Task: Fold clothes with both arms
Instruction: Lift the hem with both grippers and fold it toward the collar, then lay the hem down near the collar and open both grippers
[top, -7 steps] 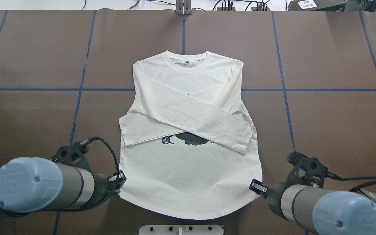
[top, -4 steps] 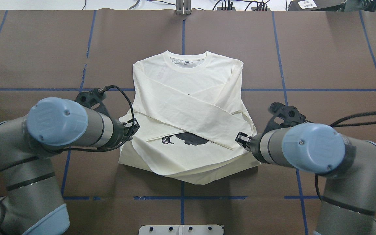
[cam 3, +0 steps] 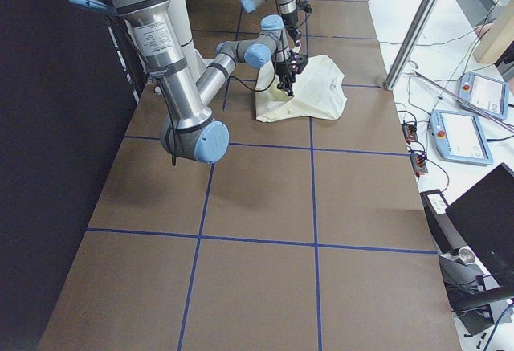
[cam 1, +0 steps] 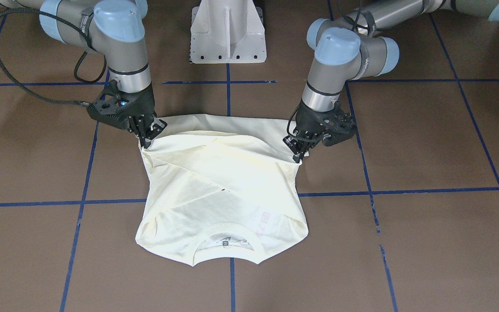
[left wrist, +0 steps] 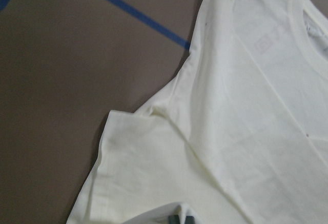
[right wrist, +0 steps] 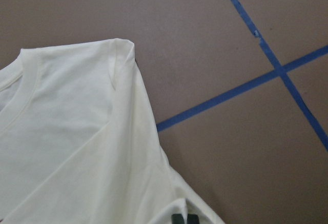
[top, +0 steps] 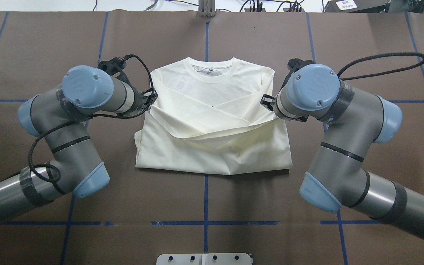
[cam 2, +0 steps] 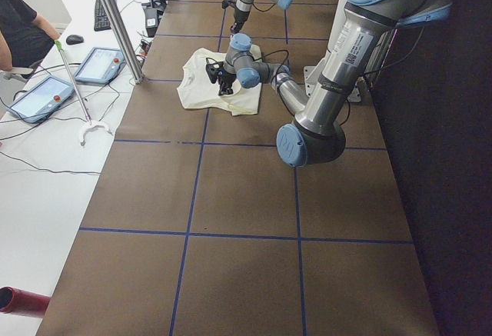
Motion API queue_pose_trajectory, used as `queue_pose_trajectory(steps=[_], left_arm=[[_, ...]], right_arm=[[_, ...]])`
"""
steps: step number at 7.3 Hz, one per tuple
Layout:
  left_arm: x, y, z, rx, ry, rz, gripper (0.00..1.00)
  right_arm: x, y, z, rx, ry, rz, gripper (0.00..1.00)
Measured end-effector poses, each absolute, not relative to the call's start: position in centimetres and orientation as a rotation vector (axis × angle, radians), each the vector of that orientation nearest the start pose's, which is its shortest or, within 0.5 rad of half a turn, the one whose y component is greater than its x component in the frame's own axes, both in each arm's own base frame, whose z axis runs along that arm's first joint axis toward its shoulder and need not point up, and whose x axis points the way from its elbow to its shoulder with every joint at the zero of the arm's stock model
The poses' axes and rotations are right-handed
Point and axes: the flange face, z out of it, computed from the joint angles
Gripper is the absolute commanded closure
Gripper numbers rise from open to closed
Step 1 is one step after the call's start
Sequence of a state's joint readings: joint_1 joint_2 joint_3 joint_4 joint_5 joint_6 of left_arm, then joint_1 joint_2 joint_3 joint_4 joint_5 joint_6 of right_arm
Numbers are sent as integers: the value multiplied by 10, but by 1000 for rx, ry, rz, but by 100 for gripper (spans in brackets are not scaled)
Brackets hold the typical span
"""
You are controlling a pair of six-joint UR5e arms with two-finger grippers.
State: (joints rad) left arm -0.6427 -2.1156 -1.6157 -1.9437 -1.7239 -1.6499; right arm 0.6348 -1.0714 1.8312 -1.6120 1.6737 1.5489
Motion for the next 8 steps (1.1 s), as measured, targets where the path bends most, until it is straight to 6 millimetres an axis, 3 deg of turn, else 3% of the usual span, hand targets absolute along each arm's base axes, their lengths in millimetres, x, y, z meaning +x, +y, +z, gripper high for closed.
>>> queue_pose_trajectory(steps=[2, 4, 5, 6, 8], left_arm=[[487, -539, 306, 199, 974, -590, 100], [478, -559, 312, 248, 961, -571, 100], [470, -568, 311, 272, 955, -556, 100], [466, -573, 310, 286, 951, -547, 93], [469, -580, 313, 288, 937, -543, 90]], right_arm=[[-442, -525, 299, 165, -713, 578, 100], [-453, -562, 307, 160, -697, 599, 100], [-451, -573, 308, 151, -693, 605, 100], [-453, -582, 311, 143, -685, 608, 100], [-462, -595, 322, 139, -674, 610, 100]])
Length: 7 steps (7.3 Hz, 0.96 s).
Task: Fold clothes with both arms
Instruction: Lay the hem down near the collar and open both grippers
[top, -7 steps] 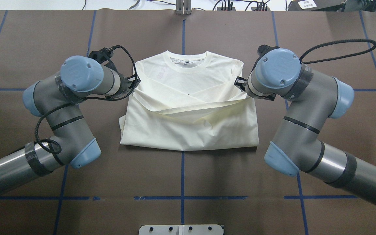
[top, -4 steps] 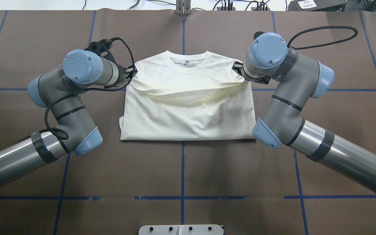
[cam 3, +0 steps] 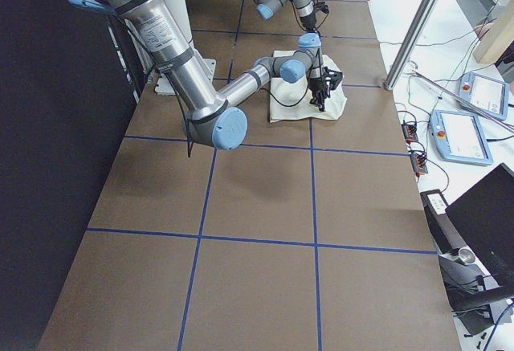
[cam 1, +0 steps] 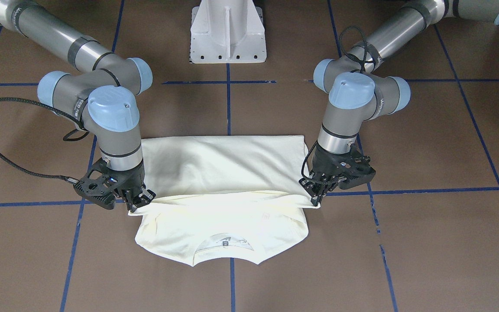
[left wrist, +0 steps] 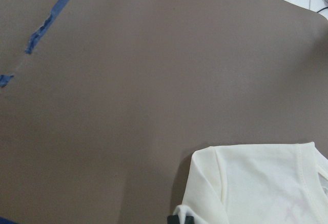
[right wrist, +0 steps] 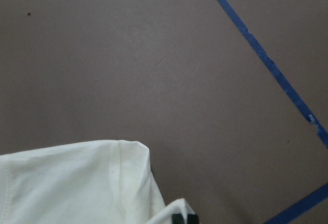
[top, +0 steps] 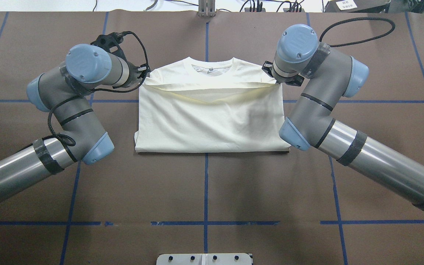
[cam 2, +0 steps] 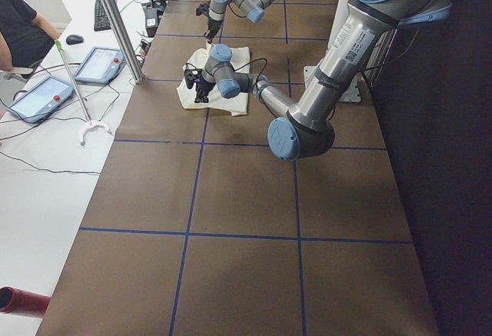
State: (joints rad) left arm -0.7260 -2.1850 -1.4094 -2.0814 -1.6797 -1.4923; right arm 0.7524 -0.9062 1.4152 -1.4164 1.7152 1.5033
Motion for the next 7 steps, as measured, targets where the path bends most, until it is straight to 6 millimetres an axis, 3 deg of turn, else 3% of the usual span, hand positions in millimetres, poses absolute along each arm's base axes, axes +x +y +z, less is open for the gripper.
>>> queue_pose_trajectory(steps=[1, 2, 3, 5, 6, 7], left_arm=[[474, -585, 315, 284, 927, -544, 90], [479, -589, 317, 280, 918, -545, 82], [483, -592, 320, 278, 913, -546, 64], [484, -596, 319, 293, 918, -526, 49], [481, -598, 315, 308, 939, -519, 49], [474, -602, 312, 321, 959, -520, 49]], right_arm=[[-464, -598, 326, 140, -671, 610, 100], [-467, -601, 329, 142, -664, 606, 100], [-470, -604, 337, 145, -658, 599, 84], [-477, -610, 350, 157, -676, 589, 70], [-476, -615, 349, 163, -690, 591, 57], [-470, -622, 342, 171, -705, 592, 53]])
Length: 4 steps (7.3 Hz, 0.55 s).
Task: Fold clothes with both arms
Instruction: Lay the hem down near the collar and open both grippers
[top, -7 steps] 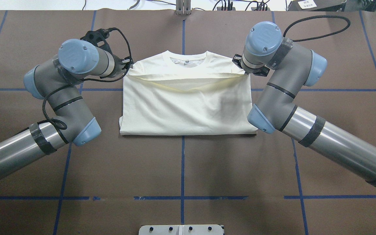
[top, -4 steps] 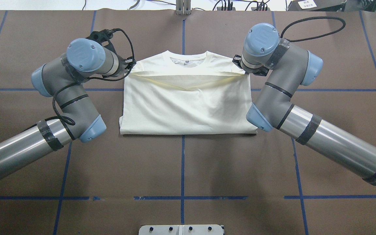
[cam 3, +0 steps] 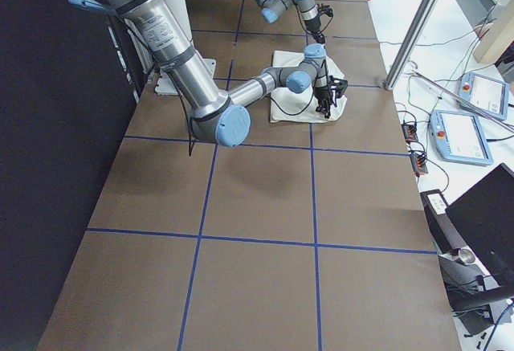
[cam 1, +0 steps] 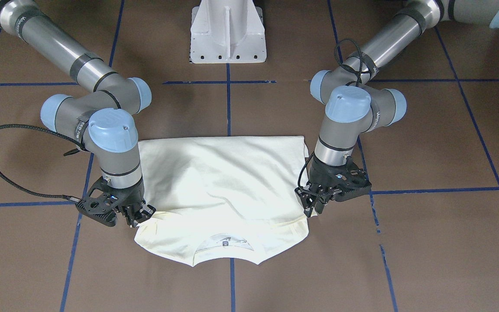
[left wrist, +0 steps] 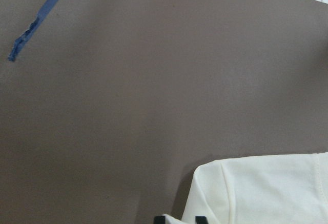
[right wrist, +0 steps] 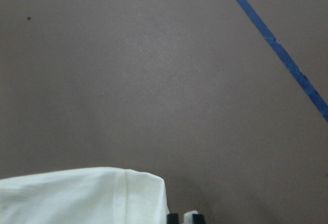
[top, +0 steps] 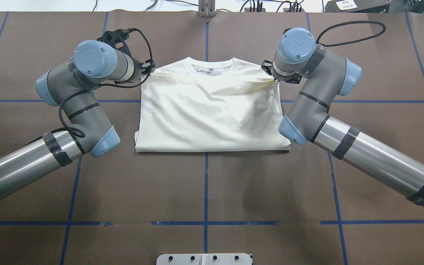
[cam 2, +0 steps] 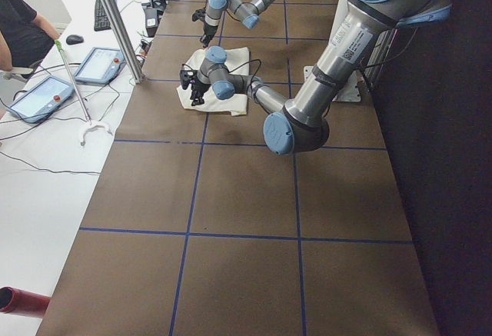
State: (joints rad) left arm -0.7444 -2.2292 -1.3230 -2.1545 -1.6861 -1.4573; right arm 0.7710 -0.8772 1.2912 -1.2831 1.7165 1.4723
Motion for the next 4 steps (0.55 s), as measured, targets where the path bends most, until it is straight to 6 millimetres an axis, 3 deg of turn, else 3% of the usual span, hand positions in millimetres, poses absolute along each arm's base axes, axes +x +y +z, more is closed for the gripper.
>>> queue_pose_trajectory(steps=[2, 4], left_arm=[[460, -610, 314, 313, 978, -520, 49], [450, -607, 311, 300, 1001, -512, 48]], right_arm=[[-449, -624, 323, 142, -770, 558, 43], [-419, -587, 320, 90, -847, 519, 30]])
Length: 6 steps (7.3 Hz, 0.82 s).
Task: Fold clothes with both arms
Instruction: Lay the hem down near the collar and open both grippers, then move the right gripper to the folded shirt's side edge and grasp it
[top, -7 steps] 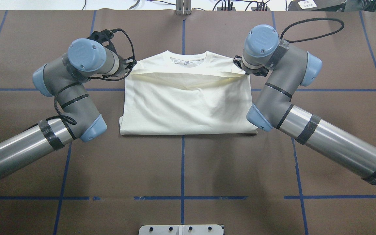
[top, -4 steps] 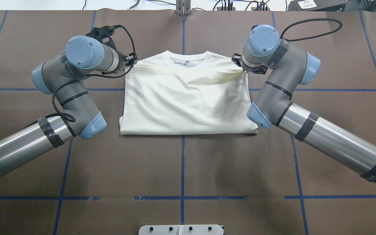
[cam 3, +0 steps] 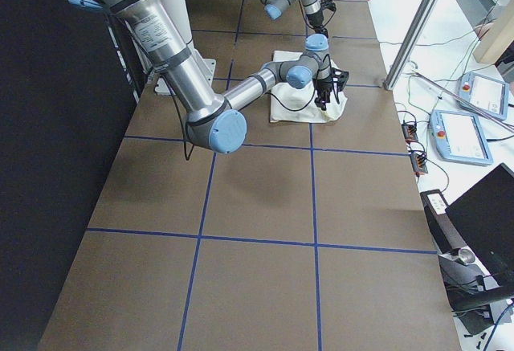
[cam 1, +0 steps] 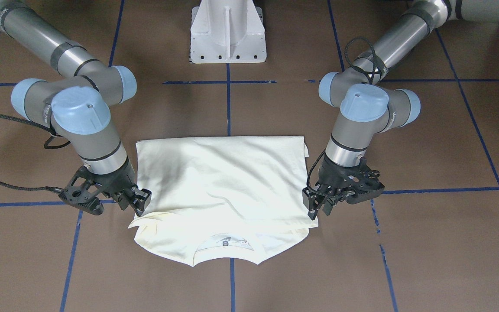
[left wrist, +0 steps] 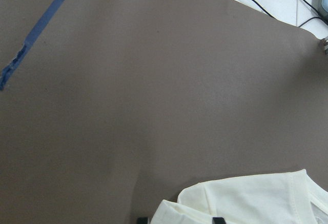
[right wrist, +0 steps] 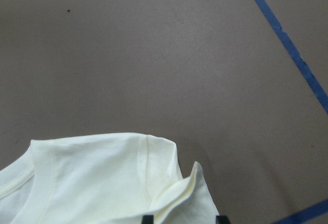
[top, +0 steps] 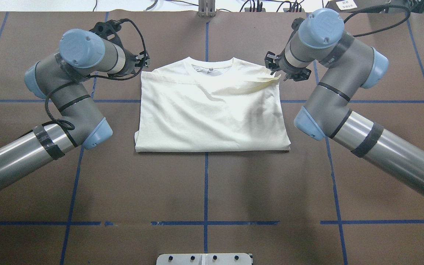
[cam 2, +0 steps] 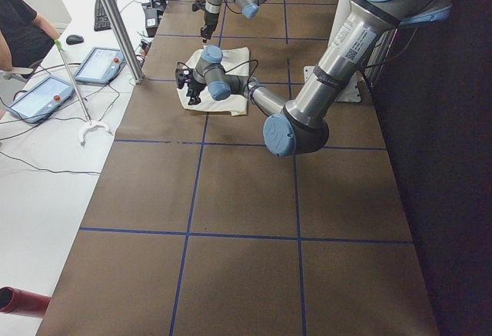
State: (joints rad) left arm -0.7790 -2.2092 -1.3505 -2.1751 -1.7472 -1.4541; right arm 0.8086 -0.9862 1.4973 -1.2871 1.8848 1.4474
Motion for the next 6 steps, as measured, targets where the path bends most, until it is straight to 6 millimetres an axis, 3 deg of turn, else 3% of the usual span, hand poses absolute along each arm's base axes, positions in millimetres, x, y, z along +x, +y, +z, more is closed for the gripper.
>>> queue_pose_trajectory(steps=[1, 3, 6], left_arm=[[445, -601, 310, 287, 1016, -501, 47], [435, -588, 313, 271, 1036, -490, 46], [433, -583, 314, 269, 1039, -492, 46]], right_arm=[[-412, -557, 331, 68, -862, 505, 26], [-418, -503, 346, 7, -876, 577, 21], [-432, -448, 361, -51, -863, 671, 23]])
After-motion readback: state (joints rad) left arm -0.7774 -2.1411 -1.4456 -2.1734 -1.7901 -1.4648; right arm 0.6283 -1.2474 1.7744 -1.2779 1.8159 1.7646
